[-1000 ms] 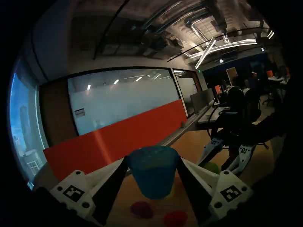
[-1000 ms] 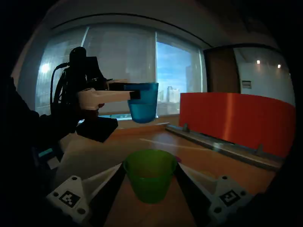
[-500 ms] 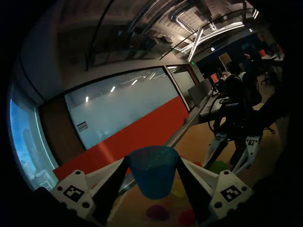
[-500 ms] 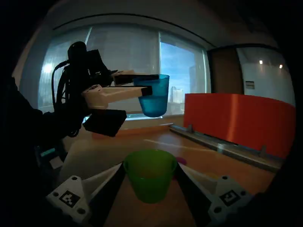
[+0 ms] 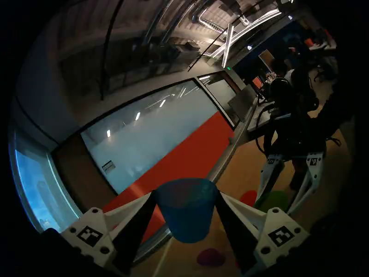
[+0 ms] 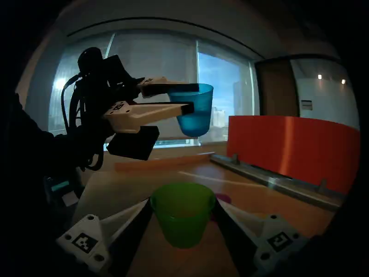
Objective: Pour water
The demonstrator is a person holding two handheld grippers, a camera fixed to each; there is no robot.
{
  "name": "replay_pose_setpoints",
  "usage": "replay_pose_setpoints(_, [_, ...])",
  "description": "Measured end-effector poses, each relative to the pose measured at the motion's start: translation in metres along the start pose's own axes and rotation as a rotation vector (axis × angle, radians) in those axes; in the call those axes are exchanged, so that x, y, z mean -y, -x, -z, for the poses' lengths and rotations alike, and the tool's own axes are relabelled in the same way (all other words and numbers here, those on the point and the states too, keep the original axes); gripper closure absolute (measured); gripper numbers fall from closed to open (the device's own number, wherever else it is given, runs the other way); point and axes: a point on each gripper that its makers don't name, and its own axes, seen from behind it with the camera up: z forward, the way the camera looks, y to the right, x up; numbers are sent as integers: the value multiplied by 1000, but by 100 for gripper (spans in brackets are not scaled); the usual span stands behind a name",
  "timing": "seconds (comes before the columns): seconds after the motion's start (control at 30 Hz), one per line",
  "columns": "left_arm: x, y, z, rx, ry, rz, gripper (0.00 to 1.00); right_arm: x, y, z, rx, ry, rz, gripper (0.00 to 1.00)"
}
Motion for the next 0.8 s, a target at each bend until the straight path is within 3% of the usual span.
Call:
replay_pose_setpoints(0.3, [-3, -4, -2, 19, -4, -111, 11, 1, -1, 0, -4, -5, 1, 8])
replay_pose_setpoints(0.8, [-5, -13, -6, 8, -4, -232, 11, 1, -2, -2, -8, -7, 0, 8])
